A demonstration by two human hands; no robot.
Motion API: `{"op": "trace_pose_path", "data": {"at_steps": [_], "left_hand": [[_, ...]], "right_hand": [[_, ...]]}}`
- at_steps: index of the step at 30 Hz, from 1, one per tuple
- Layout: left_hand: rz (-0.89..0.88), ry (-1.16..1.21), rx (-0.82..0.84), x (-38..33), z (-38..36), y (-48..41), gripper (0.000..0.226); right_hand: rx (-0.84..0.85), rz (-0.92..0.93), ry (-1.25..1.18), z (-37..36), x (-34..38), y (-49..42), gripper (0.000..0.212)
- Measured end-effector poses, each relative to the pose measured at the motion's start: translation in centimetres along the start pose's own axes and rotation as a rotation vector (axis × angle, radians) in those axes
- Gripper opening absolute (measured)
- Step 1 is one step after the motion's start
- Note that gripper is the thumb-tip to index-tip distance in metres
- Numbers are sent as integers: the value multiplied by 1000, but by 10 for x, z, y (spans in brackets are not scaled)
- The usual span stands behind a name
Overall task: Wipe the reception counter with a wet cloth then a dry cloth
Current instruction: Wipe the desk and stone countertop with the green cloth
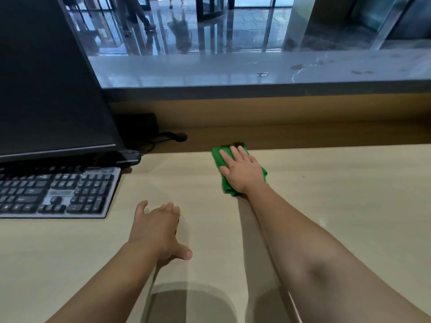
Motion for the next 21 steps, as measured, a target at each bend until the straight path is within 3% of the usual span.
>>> {"op": "trace_pose_path", "data": {"at_steps": [5, 10, 13, 16, 18, 21], "left_hand": [[1, -8, -14, -2, 1, 1, 84], [2, -6, -15, -3, 2, 2, 85], [6, -40, -6, -4, 3, 1, 87], [19, -100, 36, -7, 4, -3, 85], [31, -131, 73, -11, 6, -6, 69], [41, -169, 120, -15, 7, -13, 47]], "right_hand": [[-47, -342, -54, 15, -120, 22, 56], [-56, -471, -93, 10, -99, 18, 57], [-73, -348, -40, 3, -35, 4, 58], [-49, -68, 14, -12, 62, -6, 58], [1, 130, 70, -24, 119, -8, 57], [39, 280, 114, -26, 142, -16, 55]]}}
Point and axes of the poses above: each hand's wrist, its own y-axis away from the middle knuckle, its own z-axis out of the back of the hand, x = y × z, the point moved 10 cm from there along -y, towards the middle knuckle, and after that the axes turned 4 degrees about x, right-handed, at the moved point
